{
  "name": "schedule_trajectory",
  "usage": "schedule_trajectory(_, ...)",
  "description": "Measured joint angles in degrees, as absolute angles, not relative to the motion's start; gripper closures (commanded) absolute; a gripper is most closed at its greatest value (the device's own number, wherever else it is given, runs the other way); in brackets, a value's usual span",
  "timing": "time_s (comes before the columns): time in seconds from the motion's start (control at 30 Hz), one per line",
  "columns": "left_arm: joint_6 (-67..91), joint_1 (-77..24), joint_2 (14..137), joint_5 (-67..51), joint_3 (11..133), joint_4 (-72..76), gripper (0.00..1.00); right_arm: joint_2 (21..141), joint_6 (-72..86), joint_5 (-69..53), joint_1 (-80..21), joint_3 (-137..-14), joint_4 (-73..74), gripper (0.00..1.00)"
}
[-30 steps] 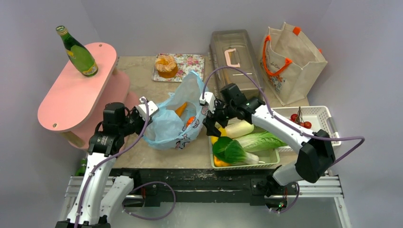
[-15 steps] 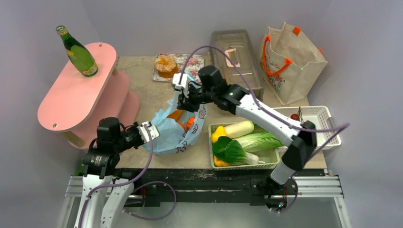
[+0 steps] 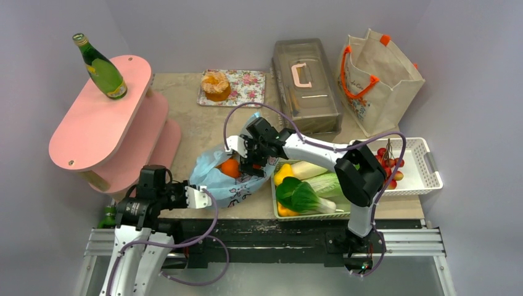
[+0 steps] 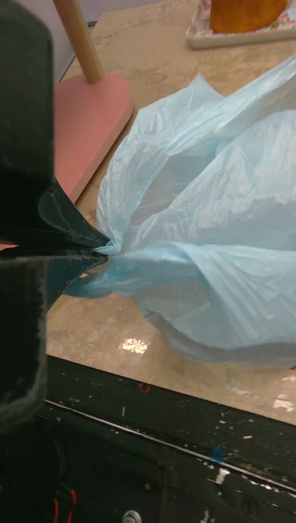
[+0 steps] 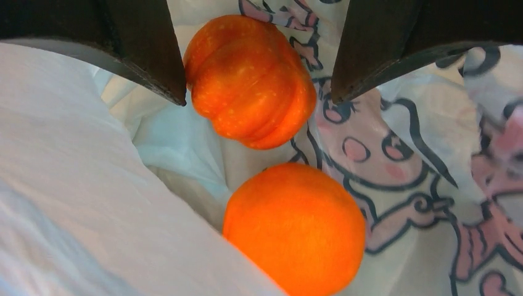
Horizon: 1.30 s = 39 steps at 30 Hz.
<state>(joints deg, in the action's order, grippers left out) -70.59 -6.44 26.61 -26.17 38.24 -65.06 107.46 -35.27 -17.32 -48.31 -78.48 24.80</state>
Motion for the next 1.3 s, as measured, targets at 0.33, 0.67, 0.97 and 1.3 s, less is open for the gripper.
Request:
schedule_trajectory(0.33, -74.1, -6.4, 26.6, -20.8, 34.7, -66.3, 1.0, 106.8, -38.3, -14.4, -48.4, -75.7, 24.0, 0.38)
schedule_trajectory(0.67, -66.2, -6.4, 33.9, -19.6, 36.9, -61.3, 1.0, 106.0, -35.7, -21.8, -47.5, -80.6, 26.5, 0.73)
schedule_trajectory(0.97, -59.5, -6.4, 36.7, -20.0, 38.0, -57.1, 1.0, 96.3, -24.7, -31.4, -46.8, -87.1, 23.2, 0.75)
schedule_trajectory(1.3, -55.9, -6.4, 36.6, -20.8, 39.2, -56.3, 1.0, 84.8, -17.0, -33.9, -32.2, -91.8, 35.6, 0.73)
